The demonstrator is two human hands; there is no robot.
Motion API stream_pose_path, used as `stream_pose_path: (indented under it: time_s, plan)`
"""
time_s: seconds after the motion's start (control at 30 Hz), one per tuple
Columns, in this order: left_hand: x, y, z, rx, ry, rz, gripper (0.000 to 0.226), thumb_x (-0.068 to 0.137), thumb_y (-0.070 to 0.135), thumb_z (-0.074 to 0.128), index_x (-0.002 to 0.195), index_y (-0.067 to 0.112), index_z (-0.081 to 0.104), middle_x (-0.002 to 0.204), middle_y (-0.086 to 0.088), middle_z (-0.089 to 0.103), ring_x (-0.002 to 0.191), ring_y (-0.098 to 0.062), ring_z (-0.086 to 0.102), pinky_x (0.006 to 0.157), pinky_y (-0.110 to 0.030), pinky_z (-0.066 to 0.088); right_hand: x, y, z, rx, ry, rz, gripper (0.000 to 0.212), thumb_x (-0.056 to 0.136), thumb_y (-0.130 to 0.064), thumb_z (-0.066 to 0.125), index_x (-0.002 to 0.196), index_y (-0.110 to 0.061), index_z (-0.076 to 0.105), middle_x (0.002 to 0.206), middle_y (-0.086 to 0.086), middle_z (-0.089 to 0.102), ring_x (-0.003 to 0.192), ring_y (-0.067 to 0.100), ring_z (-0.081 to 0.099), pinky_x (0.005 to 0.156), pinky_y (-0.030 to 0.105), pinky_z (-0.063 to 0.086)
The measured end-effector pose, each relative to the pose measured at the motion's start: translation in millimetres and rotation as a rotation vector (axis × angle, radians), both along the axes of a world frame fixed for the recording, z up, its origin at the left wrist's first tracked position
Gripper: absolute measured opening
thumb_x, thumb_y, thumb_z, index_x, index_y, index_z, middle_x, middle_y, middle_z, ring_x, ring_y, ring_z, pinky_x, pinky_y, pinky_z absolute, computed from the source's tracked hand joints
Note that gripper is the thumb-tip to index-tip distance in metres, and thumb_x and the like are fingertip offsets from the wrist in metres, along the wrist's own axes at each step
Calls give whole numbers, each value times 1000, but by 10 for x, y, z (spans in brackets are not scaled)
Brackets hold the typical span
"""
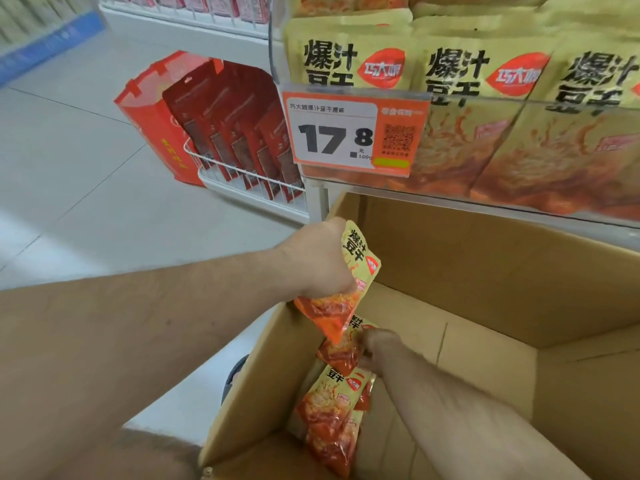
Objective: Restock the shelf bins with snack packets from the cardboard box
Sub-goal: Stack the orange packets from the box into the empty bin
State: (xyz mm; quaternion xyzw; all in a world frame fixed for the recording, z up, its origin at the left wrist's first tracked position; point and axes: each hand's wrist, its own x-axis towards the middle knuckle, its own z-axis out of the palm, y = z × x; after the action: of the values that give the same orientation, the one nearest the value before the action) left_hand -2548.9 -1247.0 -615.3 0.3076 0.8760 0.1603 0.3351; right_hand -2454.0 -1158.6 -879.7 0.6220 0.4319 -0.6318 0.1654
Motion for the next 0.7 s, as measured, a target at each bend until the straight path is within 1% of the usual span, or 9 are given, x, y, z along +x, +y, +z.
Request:
stream_pose_path:
  time_s: [0.1,0.17,0.23,0.33,0.4,0.47,0.5,0.57,0.7]
  plan:
    - [-24,-7,-11,48,-63,34,57,79,18,82,124,20,48,120,-1,63,105,-23,63,80,-38,60,-46,-8,-23,150,-16,65,12,87,1,65,78,-3,58,76,11,61,66,23,62,54,33,57]
    - [-49,-25,-24,104,-159,94,55,79,14,81,124,20,50,114,0,66,101,-21,64,78,-36,59,23,12,24,228,-16,68,8,83,-3,65,91,-1,65,86,13,68,78,28,68,66,38,61]
    - [-70,-42,-21,144,-259,149,53,82,10,79,125,20,50,110,-1,67,97,-20,65,74,-34,58,129,100,88,247,66,51,25,81,-2,59,105,-3,64,91,12,69,80,28,66,59,35,59]
    - [-74,-77,59,188,-373,188,42,88,-1,68,122,17,52,111,-9,68,100,-26,66,81,-41,58,369,273,741,387,148,117,23,86,4,51,100,-8,66,82,6,67,67,19,58,43,21,39]
    - [-51,-111,127,223,-438,206,36,90,-9,58,116,16,54,112,-13,68,102,-29,67,87,-44,57,595,364,1310,483,202,197,24,87,5,52,92,-13,65,84,4,70,68,17,63,50,26,51]
    - [-26,-155,186,244,-452,214,43,91,-12,54,124,16,52,112,-13,68,99,-27,66,76,-37,58,855,444,1825,535,271,249,21,89,5,56,91,-14,64,88,5,72,68,14,64,59,26,54]
    - [-5,-180,220,246,-457,208,46,92,-11,53,128,18,51,113,-12,68,99,-26,67,72,-35,57,990,466,2081,521,304,244,19,92,4,56,93,-12,64,85,3,72,62,10,60,53,21,48]
    - [46,-214,299,262,-493,208,49,92,-11,51,129,21,51,113,-10,70,102,-27,68,80,-41,59,1231,461,2537,444,396,204,17,97,0,52,101,-10,65,76,1,70,54,8,51,50,20,36]
    - [267,-162,537,373,-625,223,44,95,-11,44,120,22,59,109,-7,74,106,-31,68,95,-50,53,1413,369,3154,370,580,130,18,101,-7,50,108,-12,65,79,4,69,57,11,47,56,26,34]
